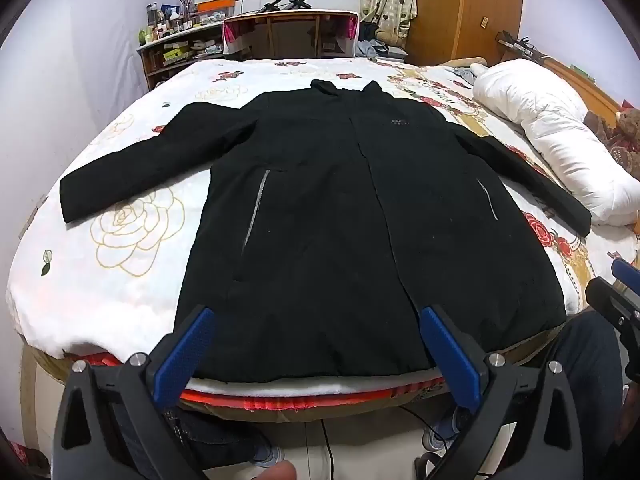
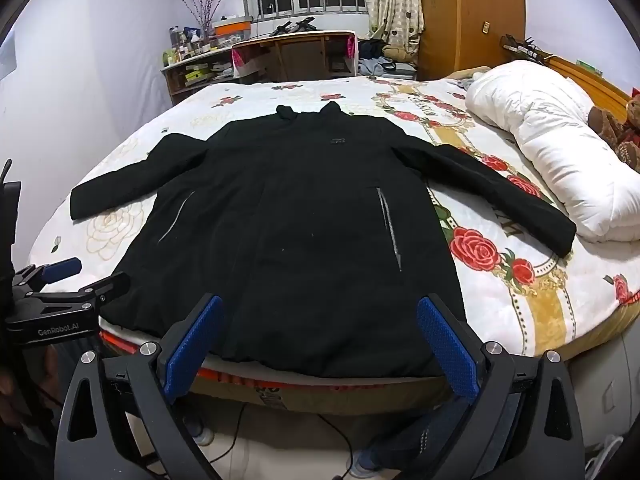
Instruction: Fold large clothes
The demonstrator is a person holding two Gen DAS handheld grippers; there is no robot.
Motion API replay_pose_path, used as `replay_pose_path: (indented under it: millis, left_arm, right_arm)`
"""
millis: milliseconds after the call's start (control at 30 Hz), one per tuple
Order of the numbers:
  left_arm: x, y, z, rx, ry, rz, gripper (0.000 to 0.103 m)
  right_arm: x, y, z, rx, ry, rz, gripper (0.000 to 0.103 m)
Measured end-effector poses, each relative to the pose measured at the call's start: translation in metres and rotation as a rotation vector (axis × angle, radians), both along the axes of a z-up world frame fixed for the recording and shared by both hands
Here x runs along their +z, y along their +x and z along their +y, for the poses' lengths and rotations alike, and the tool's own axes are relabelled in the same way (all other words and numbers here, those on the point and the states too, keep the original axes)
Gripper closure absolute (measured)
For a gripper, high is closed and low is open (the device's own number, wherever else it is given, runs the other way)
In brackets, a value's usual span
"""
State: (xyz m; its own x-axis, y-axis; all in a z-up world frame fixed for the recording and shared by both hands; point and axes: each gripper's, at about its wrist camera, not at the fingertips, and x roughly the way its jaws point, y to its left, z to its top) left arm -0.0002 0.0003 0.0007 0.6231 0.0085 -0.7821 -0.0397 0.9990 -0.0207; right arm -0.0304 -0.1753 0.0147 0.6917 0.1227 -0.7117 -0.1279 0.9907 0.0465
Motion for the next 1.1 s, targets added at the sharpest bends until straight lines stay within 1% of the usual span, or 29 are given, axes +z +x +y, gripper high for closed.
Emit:
replay_pose_path:
  millis: [33,67,133,167,267,300,1100]
  left_arm:
    - [0.0001,-0.0001,0.0003,0.002,0.001,-0.001,0.0]
    - [0.001,0.0004,0.0029,-0.008,-0.023,0.01,0.0]
    - [0.0016,0.0007,0.0065,-0.005,-0.024,0.009,0.0]
    - [0.0018,-0.0022,0.0021,-0.002,-0.01,-0.001,0.0]
    - [0.0022,-0.0031,0.0045,0.0,-0.011,0.001,0.0]
    - [0.0019,-0.0013,0.0017,-0.001,-0.005,0.003,0.0]
    - [-0.0058,0.0017,0.0037,0.003,-0.011,0.02,0.0]
  right_arm:
    - [0.0,0.0001,-0.0003,0.0,0.001,0.0,0.005]
    - [0.0,0.0002,-0.0004,-0.001,0.003,0.001,0.005]
    - [-0.0002,0.0001,-0.0001,0.0,0.005,0.001,0.005]
    - [-0.0003,0.0002,0.0004,0.001,0.005,0.003,0.005]
    - [-0.0006,0.0004,0.0017,0.005,0.007,0.005,0.005]
    - [0.0034,0.0021,-0.0041,0.0,0.011,0.003,0.005]
    - [-0.0057,0.0024,0.0009,0.0,0.004,0.014,0.005]
